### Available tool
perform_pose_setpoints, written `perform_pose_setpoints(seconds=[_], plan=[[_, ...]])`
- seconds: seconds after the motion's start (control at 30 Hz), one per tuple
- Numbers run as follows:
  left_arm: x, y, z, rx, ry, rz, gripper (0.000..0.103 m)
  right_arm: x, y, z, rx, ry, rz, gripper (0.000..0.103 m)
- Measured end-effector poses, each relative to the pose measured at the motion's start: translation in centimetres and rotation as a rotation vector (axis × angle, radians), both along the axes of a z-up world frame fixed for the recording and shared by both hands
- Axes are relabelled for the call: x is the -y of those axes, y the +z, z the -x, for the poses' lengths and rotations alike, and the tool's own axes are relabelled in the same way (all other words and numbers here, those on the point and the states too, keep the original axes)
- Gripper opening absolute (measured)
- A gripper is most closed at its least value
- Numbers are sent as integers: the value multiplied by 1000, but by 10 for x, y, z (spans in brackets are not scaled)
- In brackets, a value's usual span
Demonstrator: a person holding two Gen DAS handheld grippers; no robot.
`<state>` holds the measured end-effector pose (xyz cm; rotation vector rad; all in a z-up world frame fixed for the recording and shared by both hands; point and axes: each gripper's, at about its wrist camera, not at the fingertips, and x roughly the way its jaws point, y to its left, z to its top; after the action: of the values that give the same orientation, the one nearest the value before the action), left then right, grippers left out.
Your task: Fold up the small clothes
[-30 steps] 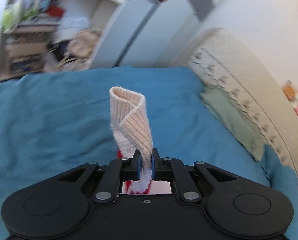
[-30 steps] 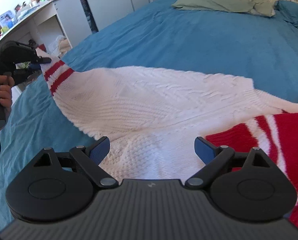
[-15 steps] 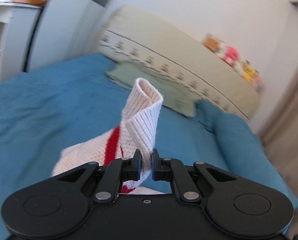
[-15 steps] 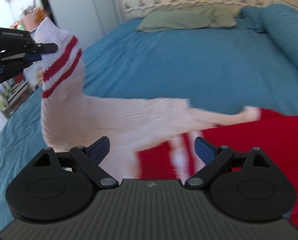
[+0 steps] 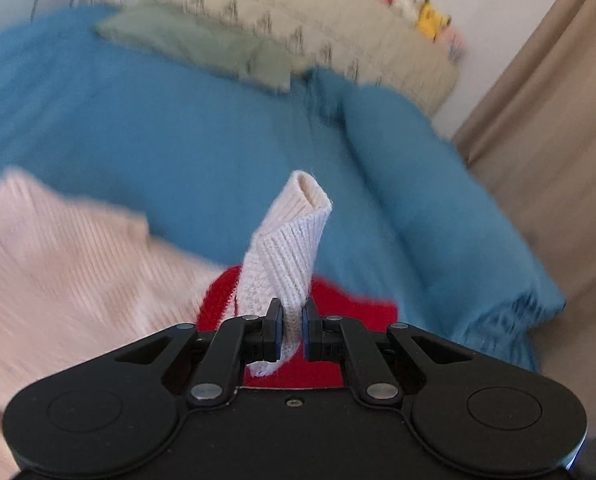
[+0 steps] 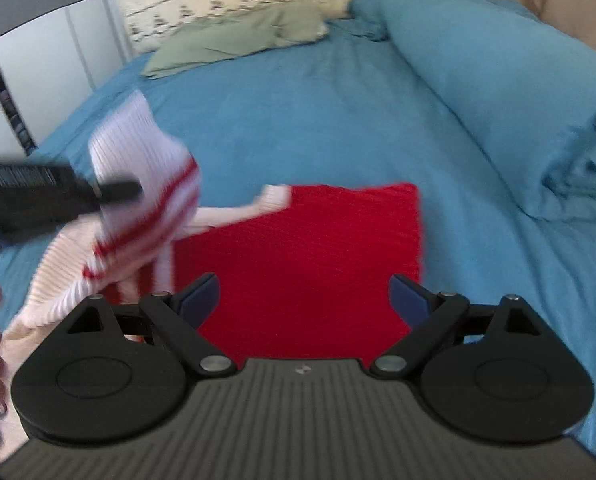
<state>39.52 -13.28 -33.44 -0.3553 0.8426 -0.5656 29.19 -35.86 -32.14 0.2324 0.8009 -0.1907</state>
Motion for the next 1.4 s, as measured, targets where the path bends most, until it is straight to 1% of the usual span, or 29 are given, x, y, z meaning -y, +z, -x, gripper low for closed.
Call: perform_pose_setpoints(seconds=[0.07,0.13,0.23,0.33,0.37,0.4,0.43,0.47,0.5,0.57,0.67,0.73,0.8,0.87,0.97,1.03,1.07,1.1,1.13,1.17,1.23,1.27,1.3,1.4], plan=[[16,-25,-2,-44,-8,-33,9,12,-12,4,-9,-16,-2,103],[22,-43,1,-56,-16,-70,9,20,-23,7,-19,-25,-6,103],[28,-58,5,-61,-39,-125,9,24,-33,8,-24,-31,-19,103],[33,-64,7,-59,-70,-166,10,24,-35,6,-24,-36,-49,103],[35,-63,7,-55,-80,-166,16,25,-35,5,-24,-37,-59,103],[35,-60,6,-51,-89,-160,39,25,-34,3,-26,-36,-64,103],[40,-57,6,-45,-93,-154,54,25,-32,1,-27,-37,-62,103],[39,-52,9,-30,-92,-150,76,25,-29,0,-27,-42,-61,103],[34,-44,12,1,-87,-155,85,26,-26,-1,-25,-48,-73,103],[23,-25,18,70,-83,-202,93,28,-21,-1,-22,-54,-124,103],[-1,-5,23,150,-57,-314,94,29,-16,-5,-34,-42,-231,103],[-19,2,21,175,-29,-385,94,24,-16,-10,-48,-28,-299,103],[-36,4,13,174,2,-441,95,15,-15,-18,-56,-19,-334,103],[-53,-1,3,159,26,-456,95,2,-13,-28,-71,-18,-338,103],[-67,-10,-10,137,51,-469,95,-24,-17,-48,-117,-57,-283,103],[-73,-18,-17,119,68,-474,95,-37,-26,-63,-156,-115,-232,97],[-75,-20,-19,110,71,-474,95,-42,-32,-71,-180,-145,-218,92],[-75,-25,-22,101,73,-478,95,-46,-39,-78,-205,-171,-219,88],[-75,-28,-22,93,74,-484,95,-49,-45,-84,-221,-192,-227,87],[-75,-31,-21,88,71,-490,95,-51,-50,-88,-214,-207,-229,84],[-74,-36,-20,82,66,-507,95,-57,-54,-89,-200,-213,-180,80],[-74,-37,-18,84,64,-517,95,-60,-55,-88,-204,-208,-140,74],[-73,-38,-17,84,62,-520,95,-62,-55,-86,-206,-199,-101,71],[-77,-39,-13,71,48,-511,95,-56,-56,-69,-220,-184,-42,71]])
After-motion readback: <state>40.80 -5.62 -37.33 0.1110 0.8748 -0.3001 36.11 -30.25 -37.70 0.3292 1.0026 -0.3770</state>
